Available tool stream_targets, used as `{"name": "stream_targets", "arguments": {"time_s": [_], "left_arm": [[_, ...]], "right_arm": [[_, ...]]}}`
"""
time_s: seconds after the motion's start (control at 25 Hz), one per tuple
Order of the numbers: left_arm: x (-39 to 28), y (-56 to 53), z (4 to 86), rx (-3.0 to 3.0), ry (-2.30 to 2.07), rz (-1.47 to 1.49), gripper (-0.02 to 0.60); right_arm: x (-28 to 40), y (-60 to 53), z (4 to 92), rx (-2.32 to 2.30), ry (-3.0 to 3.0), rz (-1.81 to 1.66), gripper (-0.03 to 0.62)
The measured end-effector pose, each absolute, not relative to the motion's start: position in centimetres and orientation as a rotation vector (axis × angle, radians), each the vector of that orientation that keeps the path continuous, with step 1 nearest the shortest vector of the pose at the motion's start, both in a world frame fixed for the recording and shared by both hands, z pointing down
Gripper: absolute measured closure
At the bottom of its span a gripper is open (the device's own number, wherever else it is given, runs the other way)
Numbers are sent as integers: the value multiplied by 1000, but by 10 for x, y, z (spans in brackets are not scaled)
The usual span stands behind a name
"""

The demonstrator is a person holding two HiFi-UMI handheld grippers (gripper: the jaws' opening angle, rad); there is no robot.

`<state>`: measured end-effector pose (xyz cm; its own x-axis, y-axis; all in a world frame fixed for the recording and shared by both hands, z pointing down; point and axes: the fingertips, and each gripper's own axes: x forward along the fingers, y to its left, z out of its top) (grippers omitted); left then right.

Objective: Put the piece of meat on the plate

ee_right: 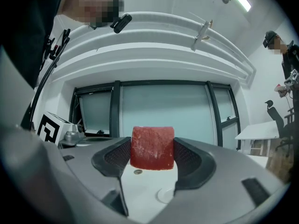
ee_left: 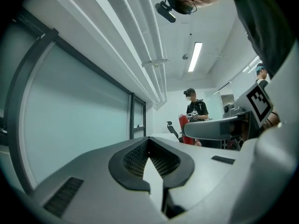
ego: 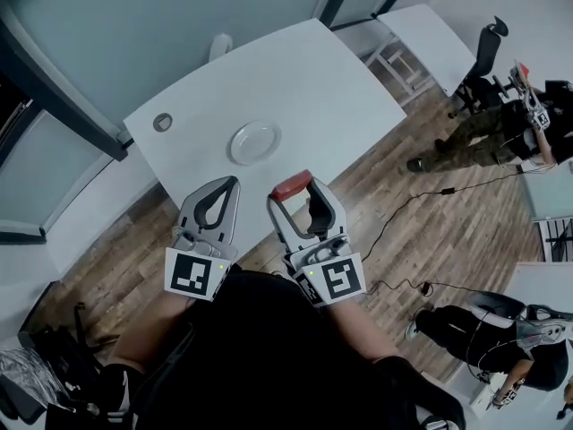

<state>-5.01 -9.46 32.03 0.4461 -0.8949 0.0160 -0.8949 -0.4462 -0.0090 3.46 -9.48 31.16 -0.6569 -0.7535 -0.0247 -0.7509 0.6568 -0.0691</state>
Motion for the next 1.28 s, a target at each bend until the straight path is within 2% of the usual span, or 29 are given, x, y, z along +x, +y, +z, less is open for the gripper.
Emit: {"name": "stream_targets", "arguments": {"time_s": [0.48,1.28], "left_arm": [[-58,-127,324,2726,-1523,1,589],[-56,-177,386,2589,-1502,196,589]], "right_arm": [[23,-112,314,-1410,2786,-80,309],[12,-182,360,-1308,2857,-268,309]]}}
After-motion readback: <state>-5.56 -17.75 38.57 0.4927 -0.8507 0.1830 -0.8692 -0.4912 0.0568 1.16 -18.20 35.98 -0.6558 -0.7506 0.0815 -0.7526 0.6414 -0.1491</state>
